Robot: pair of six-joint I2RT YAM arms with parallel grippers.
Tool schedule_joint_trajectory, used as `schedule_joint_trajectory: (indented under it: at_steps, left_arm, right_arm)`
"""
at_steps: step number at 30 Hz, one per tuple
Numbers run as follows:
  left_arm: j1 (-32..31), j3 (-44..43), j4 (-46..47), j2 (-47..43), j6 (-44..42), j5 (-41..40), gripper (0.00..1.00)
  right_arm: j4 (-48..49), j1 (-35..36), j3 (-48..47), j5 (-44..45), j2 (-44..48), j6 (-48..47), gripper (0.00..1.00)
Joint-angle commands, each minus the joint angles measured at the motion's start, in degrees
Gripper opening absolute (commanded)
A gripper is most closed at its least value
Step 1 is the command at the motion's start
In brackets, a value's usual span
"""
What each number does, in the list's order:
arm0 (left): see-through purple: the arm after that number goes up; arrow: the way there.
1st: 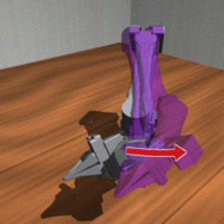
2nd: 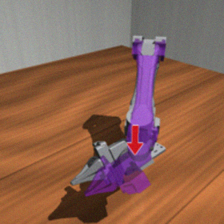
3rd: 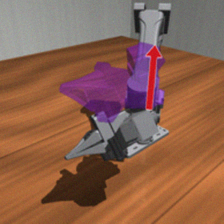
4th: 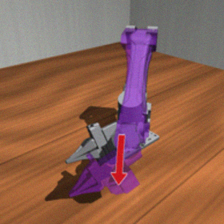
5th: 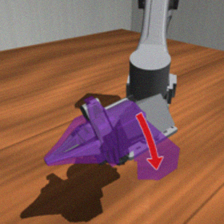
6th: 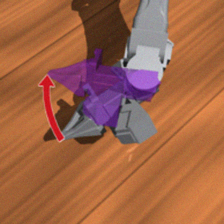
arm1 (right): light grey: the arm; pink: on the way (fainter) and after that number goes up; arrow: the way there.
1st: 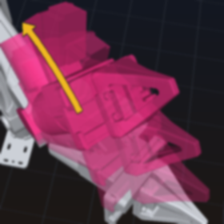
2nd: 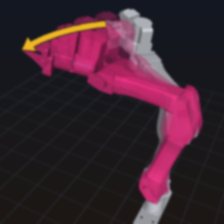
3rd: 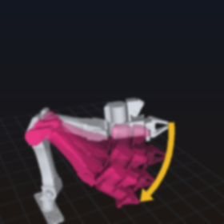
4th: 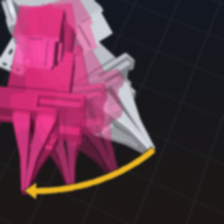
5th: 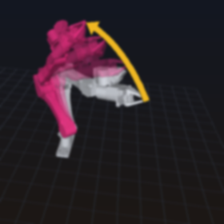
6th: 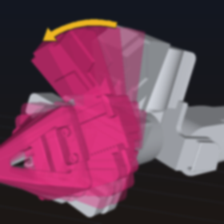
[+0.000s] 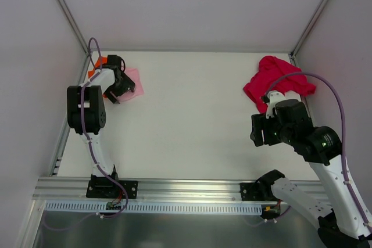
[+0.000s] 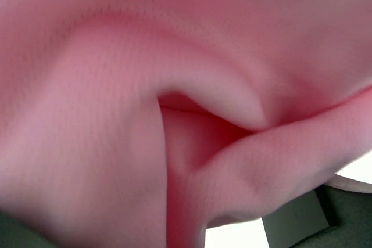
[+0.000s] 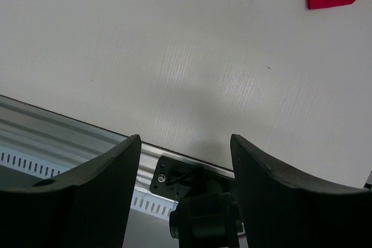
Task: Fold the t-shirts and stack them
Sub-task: Put the neatly folded tshirt into the corner of the board with the left arm
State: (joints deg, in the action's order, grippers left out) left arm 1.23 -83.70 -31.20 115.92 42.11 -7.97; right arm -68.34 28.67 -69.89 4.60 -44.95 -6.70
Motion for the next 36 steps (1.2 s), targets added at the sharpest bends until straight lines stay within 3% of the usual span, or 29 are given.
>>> schedule_joint_trajectory:
  at_steps: [1, 10, 16, 22, 30, 36]
  left_arm:
    - [0.3, -3.7, -0.8, -1.3, -1.8, 1.2, 0.86]
    - [0.1, -3.7, 9.2, -11.1, -6.5, -1.4, 0.90]
    - [0.1, -11.5, 5.2, -11.1, -9.4, 0.3, 0.91]
    - [0.1, -4.5, 11.8, -21.2, -9.4, 3.8, 0.91]
    - [0.1, -0.4, 8.5, -25.7, -8.9, 3.0, 0.91]
    - [0.2, 2.1, 7.4, -26.3, -8.2, 7.8, 0.90]
  right_arm:
    - [0.7, 0.3, 0.8, -1.7, 1.1, 0.8, 0.67]
    - [2.9, 0.2, 5.8, -2.1, 3.3, 1.3, 0.67]
    - [4.6, 0.3, 6.5, -2.3, 2.5, 0.2, 0.67]
    - [6.5, 0.2, 6.2, 0.5, 1.5, -0.9, 0.68]
    - [10.1, 0.2, 3.4, 3.4, -3.0, 0.4, 0.67]
    - [14.1, 0.3, 4.3, 4.7, -4.7, 1.3, 0.68]
